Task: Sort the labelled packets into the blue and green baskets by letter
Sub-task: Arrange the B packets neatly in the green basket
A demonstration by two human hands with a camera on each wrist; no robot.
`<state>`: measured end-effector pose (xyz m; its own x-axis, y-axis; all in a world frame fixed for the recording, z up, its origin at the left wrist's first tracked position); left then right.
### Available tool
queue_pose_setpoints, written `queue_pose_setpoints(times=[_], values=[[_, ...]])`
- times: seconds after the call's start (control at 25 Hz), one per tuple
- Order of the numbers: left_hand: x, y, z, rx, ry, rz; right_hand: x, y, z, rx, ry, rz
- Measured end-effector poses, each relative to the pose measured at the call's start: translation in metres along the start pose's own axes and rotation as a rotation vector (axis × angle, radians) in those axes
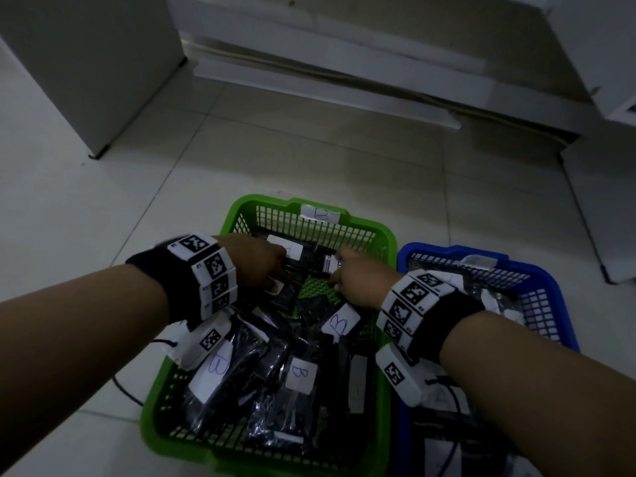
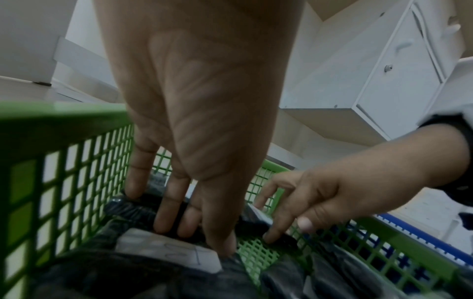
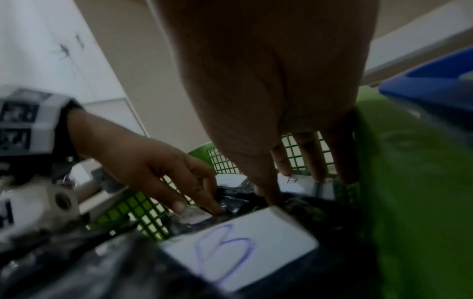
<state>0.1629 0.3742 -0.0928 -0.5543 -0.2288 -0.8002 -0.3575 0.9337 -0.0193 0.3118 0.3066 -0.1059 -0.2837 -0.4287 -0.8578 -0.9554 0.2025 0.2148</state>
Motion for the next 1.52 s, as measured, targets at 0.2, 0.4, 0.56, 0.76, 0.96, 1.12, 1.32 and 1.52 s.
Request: queue_pose_setpoints(times=[0.2, 0.4, 0.56, 0.76, 0.96, 1.12, 1.32, 1.52], values=[[0.003, 0.001, -0.001, 0.004, -0.04, -0.022, 0.002, 0.01, 0.0, -0.109, 0.009, -0.069], [0.002, -0.003, 0.0, 0.012, -0.162, -0.035, -0.017, 0.014, -0.03, -0.26, 0.337, -0.266], [0.006, -0.006, 0.0, 0.004, -0.181, 0.035, -0.003, 0.014, -0.039, -0.325, 0.176, -0.467], [0.008, -0.003, -0.003, -0.008, -0.123, -0.067, -0.034, 0.006, -0.029, -0.249, 0.075, -0.264], [-0.006, 0.0, -0.012, -0.065, -0.129, -0.146, -0.07, -0.002, -0.006, -0.03, -0.253, -0.127], [-0.036, 0.006, -0.023, -0.132, -0.308, -0.204, -0.056, -0.005, 0.001, 0.058, -0.342, -0.131], [-0.066, 0.019, -0.035, -0.23, -0.656, -0.139, -0.049, 0.01, -0.008, -0.226, -0.4, -0.1], [-0.05, 0.013, -0.024, -0.189, -0.641, 0.103, -0.033, 0.014, 0.003, -0.206, -0.207, -0.122]])
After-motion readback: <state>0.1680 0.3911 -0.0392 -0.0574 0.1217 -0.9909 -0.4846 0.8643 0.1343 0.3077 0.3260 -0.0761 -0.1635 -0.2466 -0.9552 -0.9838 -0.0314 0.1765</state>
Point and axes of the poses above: each hand's wrist, its own z-axis towards the middle knuckle, its own x-axis out of the palm, y = z × x, the point moved 5 cm from there along z, towards the middle knuckle, and after that the axes turned 9 degrees about -y, right-handed, at the moved point
